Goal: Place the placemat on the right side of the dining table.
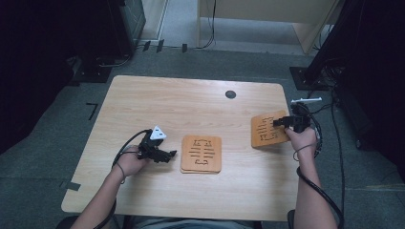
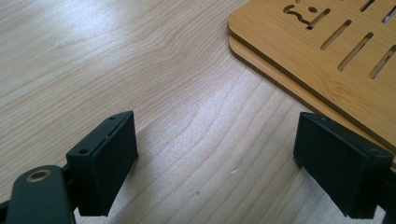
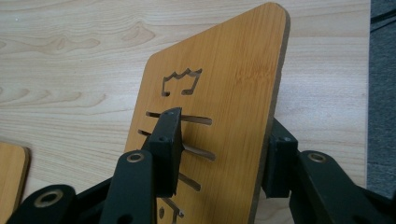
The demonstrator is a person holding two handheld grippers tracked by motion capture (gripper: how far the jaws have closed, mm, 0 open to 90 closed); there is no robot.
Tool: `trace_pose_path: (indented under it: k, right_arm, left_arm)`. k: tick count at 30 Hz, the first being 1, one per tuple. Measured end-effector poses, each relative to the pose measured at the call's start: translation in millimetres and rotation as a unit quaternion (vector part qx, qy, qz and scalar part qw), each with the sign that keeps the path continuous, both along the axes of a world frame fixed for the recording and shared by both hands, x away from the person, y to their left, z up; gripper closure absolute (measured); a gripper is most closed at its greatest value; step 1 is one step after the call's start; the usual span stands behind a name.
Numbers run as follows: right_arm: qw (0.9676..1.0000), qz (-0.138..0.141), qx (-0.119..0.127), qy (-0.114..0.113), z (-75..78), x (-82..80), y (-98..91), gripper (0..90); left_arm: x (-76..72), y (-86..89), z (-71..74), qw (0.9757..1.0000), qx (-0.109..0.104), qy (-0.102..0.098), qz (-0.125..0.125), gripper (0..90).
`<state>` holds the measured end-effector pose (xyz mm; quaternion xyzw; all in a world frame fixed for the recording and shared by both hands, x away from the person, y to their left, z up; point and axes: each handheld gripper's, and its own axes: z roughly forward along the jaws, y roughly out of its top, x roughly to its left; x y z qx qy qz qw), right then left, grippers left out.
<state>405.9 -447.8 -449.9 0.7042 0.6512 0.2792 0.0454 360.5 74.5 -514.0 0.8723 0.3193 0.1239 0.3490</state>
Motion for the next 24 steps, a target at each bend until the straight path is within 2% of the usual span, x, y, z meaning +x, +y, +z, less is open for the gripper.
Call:
trace_pose_path:
  k: [6, 12, 18, 24]
  right_arm:
    - [1.0, 0.005, 0.001, -0.007, -6.2, 0.9, -0.1, 54.3]
    - [0.9998, 0.002, 0.017, -0.004, -12.3, 1.8, -3.1, 53.5]
    - [0.9999, 0.003, 0.008, 0.005, -19.6, 3.0, -2.8, 48.7]
    - [0.9999, 0.004, 0.013, 0.007, -23.8, 4.7, -2.2, 47.5]
  left_arm:
    - [-0.2, 0.2, -0.3, 1.0, -0.001, -0.001, 0.0, 12.4]
    - [-0.2, 0.2, -0.4, 1.0, -0.001, -0.001, -0.001, 12.3]
    - [-0.4, 0.0, -0.5, 1.0, -0.002, -0.001, 0.001, 12.3]
    - [-0.5, 0.1, -0.6, 1.0, -0.002, -0.001, 0.001, 12.2]
